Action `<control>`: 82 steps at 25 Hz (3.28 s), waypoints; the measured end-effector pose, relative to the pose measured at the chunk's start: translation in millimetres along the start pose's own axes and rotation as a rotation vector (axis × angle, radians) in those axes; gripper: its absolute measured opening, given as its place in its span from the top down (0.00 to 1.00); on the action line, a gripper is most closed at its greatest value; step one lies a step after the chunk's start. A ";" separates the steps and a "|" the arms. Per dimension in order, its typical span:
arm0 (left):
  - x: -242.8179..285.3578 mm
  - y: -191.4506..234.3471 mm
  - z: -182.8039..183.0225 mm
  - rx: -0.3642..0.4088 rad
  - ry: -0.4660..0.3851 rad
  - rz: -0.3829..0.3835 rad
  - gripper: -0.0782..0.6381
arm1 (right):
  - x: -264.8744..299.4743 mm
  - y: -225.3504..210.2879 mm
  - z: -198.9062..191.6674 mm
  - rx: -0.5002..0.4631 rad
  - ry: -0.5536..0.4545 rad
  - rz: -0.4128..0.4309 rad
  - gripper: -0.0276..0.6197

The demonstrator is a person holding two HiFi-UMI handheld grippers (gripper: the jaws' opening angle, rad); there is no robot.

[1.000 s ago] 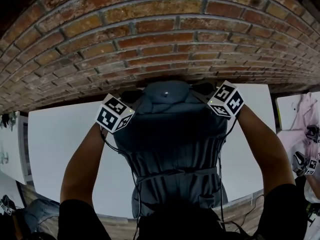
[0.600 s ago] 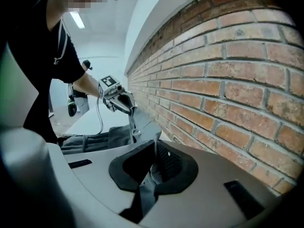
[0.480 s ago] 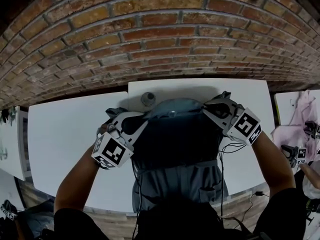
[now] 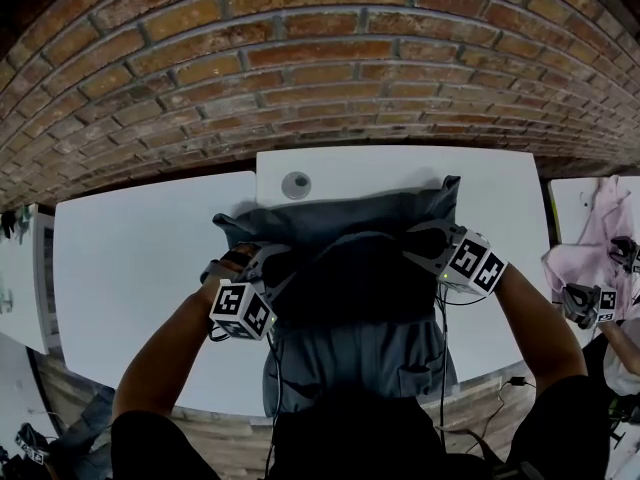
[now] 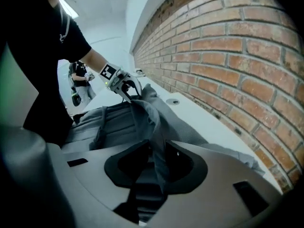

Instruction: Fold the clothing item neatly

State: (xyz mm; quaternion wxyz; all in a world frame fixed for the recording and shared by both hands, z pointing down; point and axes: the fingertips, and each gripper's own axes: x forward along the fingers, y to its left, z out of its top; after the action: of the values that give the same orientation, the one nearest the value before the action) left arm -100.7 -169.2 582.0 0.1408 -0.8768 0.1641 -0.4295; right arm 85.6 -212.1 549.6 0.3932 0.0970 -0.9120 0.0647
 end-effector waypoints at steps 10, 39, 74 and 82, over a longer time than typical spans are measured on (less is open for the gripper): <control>-36.7 22.7 -36.1 -0.313 0.002 0.031 0.51 | -28.4 -5.5 3.5 0.156 -0.054 -0.024 0.75; 23.4 63.9 -67.9 -0.725 0.162 0.249 0.89 | -16.7 -118.8 -86.2 0.450 0.128 -0.558 0.95; 42.0 67.3 -52.2 -0.715 0.189 0.179 0.89 | 48.5 -70.6 -35.4 0.310 0.182 -0.368 0.95; 53.6 99.3 -60.0 -0.727 0.178 0.218 0.89 | 56.5 -106.6 -24.4 0.314 0.162 -0.428 0.95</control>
State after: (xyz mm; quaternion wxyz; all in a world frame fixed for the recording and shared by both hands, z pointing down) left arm -134.3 -287.5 616.8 -0.1491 -0.8062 0.4093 -0.4004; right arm 89.1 -318.2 611.9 0.4499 0.3417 -0.8151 0.1284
